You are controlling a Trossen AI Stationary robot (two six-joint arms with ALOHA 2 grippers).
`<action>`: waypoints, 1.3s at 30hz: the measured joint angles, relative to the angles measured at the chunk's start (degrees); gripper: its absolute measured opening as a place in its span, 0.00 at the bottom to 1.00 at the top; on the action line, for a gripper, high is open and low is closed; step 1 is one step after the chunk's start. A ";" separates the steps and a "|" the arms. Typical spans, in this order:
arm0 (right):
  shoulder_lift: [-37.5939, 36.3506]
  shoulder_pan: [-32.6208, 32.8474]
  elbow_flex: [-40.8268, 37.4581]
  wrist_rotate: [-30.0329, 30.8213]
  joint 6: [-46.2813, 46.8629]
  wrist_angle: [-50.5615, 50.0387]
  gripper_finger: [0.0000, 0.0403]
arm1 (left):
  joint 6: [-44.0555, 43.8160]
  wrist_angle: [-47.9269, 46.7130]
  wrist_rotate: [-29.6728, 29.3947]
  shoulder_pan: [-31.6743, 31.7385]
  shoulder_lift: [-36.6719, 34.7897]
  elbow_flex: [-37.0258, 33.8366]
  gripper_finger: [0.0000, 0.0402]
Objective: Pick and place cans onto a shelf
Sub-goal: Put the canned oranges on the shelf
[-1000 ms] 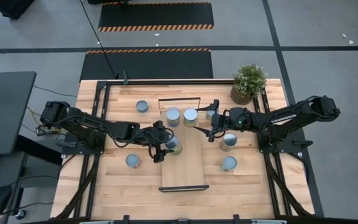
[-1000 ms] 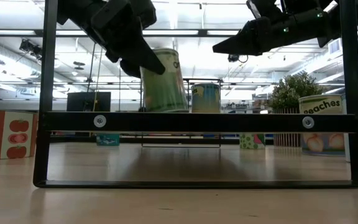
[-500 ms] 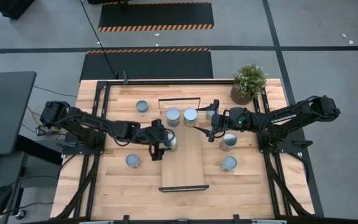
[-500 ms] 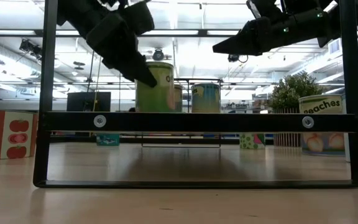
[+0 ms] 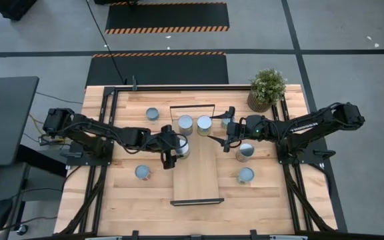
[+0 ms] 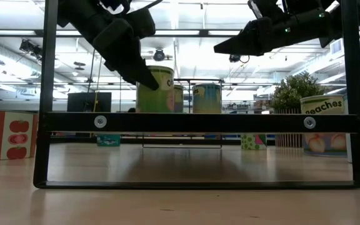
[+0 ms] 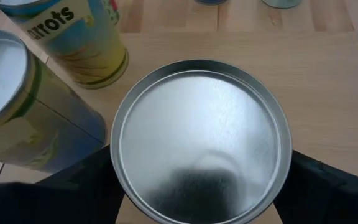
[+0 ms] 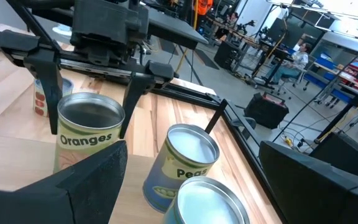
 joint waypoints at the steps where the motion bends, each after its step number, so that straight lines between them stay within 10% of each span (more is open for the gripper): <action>1: 0.00 0.01 0.00 -0.02 0.00 0.00 0.93 | -0.62 -0.01 -0.05 0.00 0.01 0.00 0.83; 39: 0.00 0.00 0.01 -0.02 0.00 -0.02 0.93 | 8.45 6.11 -5.40 -1.89 0.15 -0.11 0.97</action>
